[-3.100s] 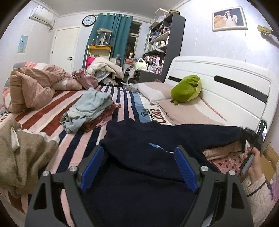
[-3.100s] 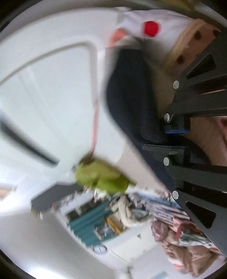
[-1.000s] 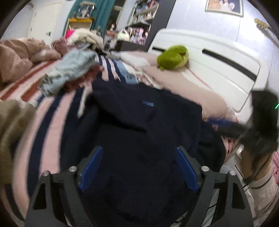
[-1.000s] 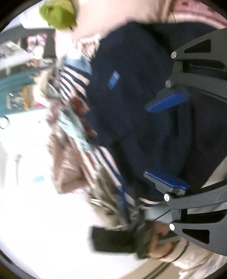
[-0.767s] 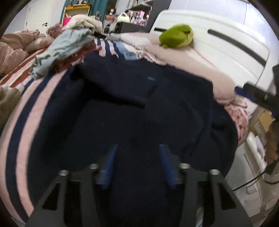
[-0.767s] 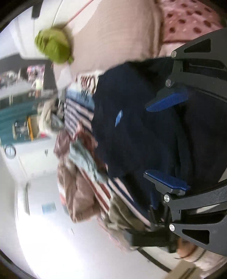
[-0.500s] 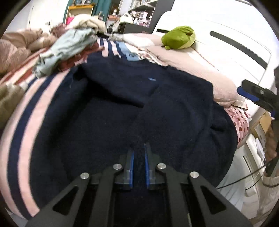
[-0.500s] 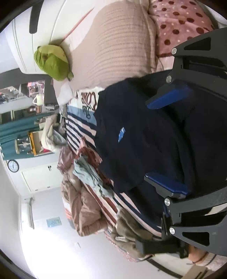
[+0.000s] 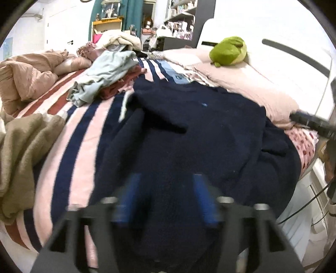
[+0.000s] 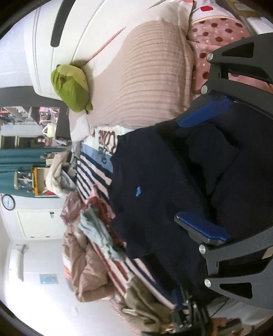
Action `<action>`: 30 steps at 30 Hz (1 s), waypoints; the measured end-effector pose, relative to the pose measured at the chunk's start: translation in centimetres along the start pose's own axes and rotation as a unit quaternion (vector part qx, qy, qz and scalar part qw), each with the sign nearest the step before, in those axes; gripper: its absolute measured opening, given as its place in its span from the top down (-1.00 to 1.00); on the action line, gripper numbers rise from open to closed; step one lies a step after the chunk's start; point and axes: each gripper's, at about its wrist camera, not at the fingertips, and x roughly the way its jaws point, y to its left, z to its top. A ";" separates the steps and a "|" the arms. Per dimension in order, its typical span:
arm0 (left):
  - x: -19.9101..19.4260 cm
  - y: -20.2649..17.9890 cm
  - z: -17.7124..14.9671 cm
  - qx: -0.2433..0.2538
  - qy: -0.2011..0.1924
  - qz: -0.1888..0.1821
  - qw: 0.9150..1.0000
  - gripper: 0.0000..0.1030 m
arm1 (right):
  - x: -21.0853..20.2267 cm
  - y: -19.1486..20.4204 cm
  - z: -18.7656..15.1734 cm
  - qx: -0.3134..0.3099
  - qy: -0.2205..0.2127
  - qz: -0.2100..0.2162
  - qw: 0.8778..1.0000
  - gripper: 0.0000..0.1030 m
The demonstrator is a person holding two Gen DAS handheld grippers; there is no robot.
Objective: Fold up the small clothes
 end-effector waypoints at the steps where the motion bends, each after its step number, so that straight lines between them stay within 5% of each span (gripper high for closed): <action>1: -0.3 0.5 0.0 -0.006 -0.001 -0.001 1.000 -0.34 | 0.5 -0.3 -0.4 -0.002 0.010 0.004 1.000 -0.66; 5: -0.9 2.9 -0.4 -0.016 0.011 0.005 1.000 -0.56 | 2.1 -3.1 -2.9 0.018 0.059 0.031 0.998 -0.66; 15: 2.0 5.6 -2.5 -0.068 0.054 -0.046 0.995 -0.56 | 3.0 -10.4 -8.3 0.066 0.105 0.146 0.981 -0.64; 22: 1.9 4.7 -2.7 -0.051 0.063 -0.045 0.996 -0.16 | 2.6 -10.4 -8.4 0.046 0.126 0.124 0.983 -0.32; 28: 2.1 4.2 -2.8 -0.055 0.066 -0.107 0.991 -0.09 | 2.9 -9.4 -8.8 0.038 0.125 0.188 0.973 -0.34; 30: 2.6 3.0 -2.8 -0.041 0.068 -0.094 0.992 -0.09 | 3.3 -8.6 -8.7 0.042 0.123 0.204 0.970 -0.34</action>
